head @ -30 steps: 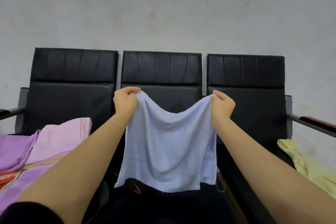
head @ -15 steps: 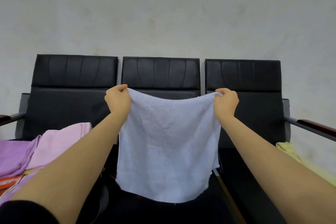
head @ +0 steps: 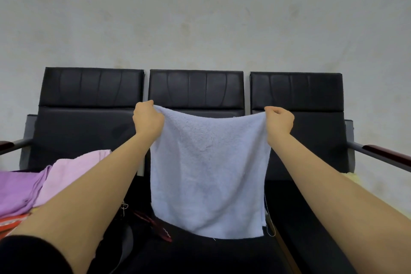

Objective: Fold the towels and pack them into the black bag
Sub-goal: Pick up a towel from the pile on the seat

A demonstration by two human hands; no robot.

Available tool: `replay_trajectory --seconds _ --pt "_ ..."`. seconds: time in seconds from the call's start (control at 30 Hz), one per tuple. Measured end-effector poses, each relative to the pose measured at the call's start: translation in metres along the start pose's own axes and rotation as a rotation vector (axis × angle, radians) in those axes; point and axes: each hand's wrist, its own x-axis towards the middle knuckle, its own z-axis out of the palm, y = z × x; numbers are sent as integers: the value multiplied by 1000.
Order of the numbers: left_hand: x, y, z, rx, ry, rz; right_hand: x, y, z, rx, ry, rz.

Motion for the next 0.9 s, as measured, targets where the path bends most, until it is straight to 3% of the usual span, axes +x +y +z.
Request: replay_trajectory --seconds 0.07,0.2,0.63,0.77,0.9 --pt "-1 3 -1 102 -48 30 -1 0 0 -58 -94 -9" --pt "-6 9 -6 243 -61 38 2 2 2 -413 -254 -73" --pt "0 -8 -5 373 -2 101 -2 16 9 -838 -86 -364" --pt "3 -15 -4 609 70 159 -5 20 4 -975 -24 -436" --pt "3 -19 -1 780 34 251 -6 27 0 -1058 -42 -487"
